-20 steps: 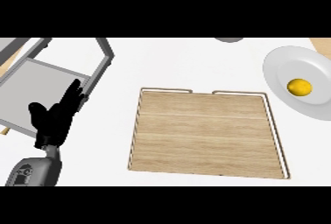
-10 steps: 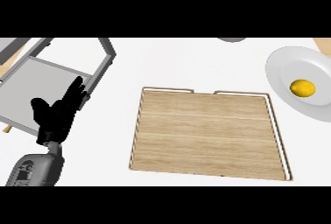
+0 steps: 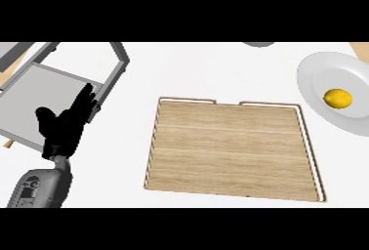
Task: Pick the lemon from the tray and place it in the plate
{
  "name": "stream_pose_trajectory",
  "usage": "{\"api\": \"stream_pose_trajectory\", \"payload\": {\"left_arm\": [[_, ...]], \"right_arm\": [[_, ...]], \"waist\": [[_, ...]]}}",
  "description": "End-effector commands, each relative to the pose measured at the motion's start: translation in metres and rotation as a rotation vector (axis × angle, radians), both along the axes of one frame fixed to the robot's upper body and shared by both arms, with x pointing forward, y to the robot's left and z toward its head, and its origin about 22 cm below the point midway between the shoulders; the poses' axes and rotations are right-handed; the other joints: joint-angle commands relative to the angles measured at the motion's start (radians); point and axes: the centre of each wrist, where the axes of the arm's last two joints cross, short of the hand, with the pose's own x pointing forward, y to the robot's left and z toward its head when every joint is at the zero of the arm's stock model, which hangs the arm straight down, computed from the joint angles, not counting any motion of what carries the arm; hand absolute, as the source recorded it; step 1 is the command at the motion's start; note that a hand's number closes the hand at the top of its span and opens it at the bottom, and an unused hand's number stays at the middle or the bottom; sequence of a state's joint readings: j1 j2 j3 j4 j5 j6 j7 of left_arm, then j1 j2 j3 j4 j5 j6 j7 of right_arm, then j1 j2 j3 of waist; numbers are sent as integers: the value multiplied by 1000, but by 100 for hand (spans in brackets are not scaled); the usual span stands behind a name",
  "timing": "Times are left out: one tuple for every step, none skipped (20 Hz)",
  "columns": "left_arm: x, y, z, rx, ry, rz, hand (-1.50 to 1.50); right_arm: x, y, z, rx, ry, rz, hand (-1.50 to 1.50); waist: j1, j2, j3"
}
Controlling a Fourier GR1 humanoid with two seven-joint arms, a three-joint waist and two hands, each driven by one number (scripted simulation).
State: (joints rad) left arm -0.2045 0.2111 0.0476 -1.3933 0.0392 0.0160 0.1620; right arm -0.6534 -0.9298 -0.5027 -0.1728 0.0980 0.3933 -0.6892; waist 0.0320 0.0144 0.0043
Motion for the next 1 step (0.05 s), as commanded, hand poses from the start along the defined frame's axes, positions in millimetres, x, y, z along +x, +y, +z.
{"api": "stream_pose_trajectory", "payload": {"left_arm": [[-1,-6,4,0,11,-16,0]], "right_arm": [[-16,-13,4,-14,20,-3,-150]], "waist": [[9,3,2]]}}
